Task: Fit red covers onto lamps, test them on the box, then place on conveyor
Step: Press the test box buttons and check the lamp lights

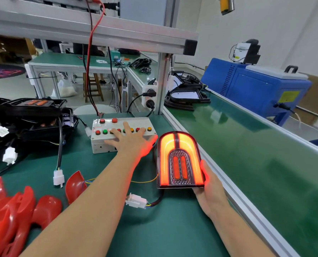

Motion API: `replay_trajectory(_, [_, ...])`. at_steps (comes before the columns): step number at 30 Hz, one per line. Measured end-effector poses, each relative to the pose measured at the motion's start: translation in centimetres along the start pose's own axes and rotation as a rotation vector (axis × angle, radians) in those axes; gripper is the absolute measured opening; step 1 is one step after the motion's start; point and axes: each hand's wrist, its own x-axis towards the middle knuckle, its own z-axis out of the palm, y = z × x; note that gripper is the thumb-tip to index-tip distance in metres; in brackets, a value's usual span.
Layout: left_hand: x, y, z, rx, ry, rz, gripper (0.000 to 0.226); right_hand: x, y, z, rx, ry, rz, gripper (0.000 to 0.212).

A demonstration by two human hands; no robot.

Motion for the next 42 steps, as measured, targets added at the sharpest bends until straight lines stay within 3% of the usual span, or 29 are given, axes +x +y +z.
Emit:
replay_trajectory(23, [0.0, 0.0, 0.7, 0.013, 0.054, 0.020, 0.059, -0.1, -0.1, 0.5, 0.010, 0.051, -0.007, 0.035])
replay_trajectory(42, [0.9, -1.1, 0.4, 0.218, 0.167, 0.189, 0.047, 0.1, -0.1, 0.3, 0.038, 0.057, 0.003, 0.047])
